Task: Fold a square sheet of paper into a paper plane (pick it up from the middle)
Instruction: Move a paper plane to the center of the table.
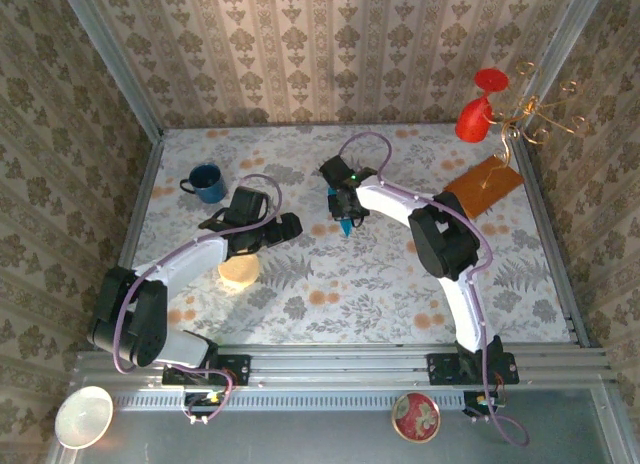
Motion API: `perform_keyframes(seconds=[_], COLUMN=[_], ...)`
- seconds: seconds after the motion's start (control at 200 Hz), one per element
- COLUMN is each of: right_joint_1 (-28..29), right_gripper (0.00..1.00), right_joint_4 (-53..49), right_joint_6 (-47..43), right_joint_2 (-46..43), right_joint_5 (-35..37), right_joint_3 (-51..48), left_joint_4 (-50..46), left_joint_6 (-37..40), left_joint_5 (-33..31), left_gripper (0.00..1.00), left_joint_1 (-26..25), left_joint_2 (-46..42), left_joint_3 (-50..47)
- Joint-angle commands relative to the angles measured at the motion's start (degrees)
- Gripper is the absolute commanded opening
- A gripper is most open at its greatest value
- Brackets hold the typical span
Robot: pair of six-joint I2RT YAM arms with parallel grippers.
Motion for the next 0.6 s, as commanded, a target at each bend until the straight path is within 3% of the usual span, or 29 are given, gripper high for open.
perform_keyframes(seconds=[0.0,0.25,0.595], right_joint_1=[-0.49,-0.84,-1.64], right_gripper=[0.25,0.25,0.35], right_joint_4=[-2.60,-2.24,-3.65], right_joint_6=[0.66,1.44,1.80], right_joint_2=[1.91,3.56,8.00], right_joint_5=[2.38,2.66,4.03], right_joint_3=[1.75,2.04,5.44], left_joint_4=[-1.16,-0.81,-1.08], left_joint_6=[0.75,0.60,0.74], left_joint_5=[-0.61,-0.61,-0.60], left_gripper=[0.95,0.97,0.97], left_joint_1=[0.19,0.16,0.16], left_joint_2=[-0.35,-0.37,-0.36], left_joint_3=[0.72,0.32,0.32])
